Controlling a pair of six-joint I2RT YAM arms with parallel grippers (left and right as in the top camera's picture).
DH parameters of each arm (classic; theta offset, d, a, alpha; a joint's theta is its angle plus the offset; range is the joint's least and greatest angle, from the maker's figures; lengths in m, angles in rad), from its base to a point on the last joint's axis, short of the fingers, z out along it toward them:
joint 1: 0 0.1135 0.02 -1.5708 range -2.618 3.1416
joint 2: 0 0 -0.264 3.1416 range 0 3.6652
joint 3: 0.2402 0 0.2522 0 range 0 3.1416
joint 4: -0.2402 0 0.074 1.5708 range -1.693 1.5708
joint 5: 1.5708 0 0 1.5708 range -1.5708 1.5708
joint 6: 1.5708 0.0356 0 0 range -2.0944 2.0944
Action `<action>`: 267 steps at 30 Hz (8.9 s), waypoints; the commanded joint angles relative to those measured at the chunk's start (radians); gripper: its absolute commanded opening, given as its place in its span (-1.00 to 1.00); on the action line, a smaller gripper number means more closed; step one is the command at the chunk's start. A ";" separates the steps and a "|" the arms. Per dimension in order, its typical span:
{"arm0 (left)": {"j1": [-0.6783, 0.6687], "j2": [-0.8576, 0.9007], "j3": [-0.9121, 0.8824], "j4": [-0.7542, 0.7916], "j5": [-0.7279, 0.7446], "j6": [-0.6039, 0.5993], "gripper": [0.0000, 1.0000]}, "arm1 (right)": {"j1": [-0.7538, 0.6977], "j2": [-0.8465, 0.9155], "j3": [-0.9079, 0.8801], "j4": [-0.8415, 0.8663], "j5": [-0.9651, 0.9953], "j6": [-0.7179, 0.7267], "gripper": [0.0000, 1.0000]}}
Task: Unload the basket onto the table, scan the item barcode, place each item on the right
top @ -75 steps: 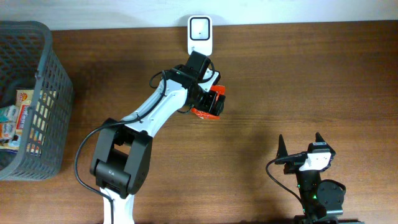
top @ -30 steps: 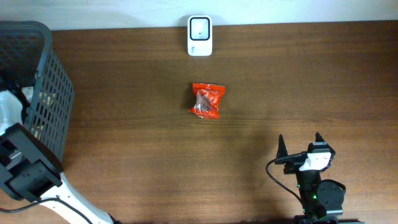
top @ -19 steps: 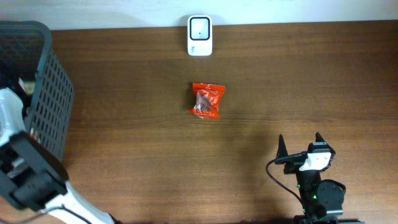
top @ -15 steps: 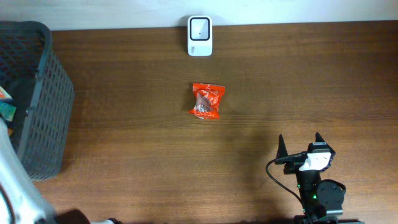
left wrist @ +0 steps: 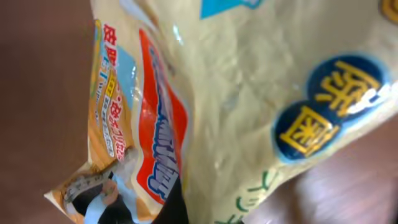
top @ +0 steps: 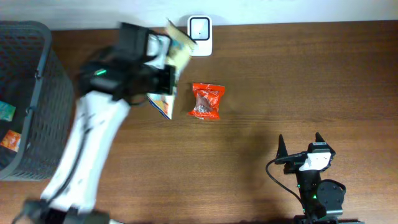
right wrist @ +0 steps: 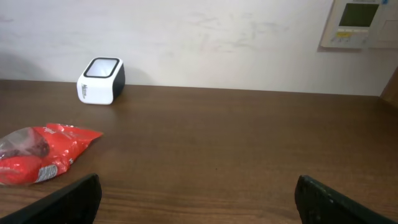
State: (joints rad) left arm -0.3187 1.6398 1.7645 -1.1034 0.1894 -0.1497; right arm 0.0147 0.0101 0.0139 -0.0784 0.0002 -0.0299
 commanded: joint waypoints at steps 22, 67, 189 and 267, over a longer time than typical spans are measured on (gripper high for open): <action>0.049 0.456 0.739 -0.573 -0.102 -0.216 0.98 | 0.005 -0.006 -0.008 -0.002 0.005 0.000 0.97; 0.990 0.367 0.720 -0.331 -0.453 -0.238 0.54 | 0.005 -0.006 -0.008 -0.002 0.005 0.000 0.97; 0.328 0.354 0.575 -0.413 0.000 -0.020 0.98 | 0.005 -0.006 -0.008 -0.002 0.005 0.000 0.97; 0.328 0.354 0.575 -0.413 0.000 -0.020 0.98 | 0.005 -0.006 -0.008 -0.002 0.005 0.000 0.97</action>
State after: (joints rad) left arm 0.0090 1.9881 2.3405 -1.5211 0.2008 -0.1757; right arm 0.0147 0.0101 0.0139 -0.0784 0.0002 -0.0303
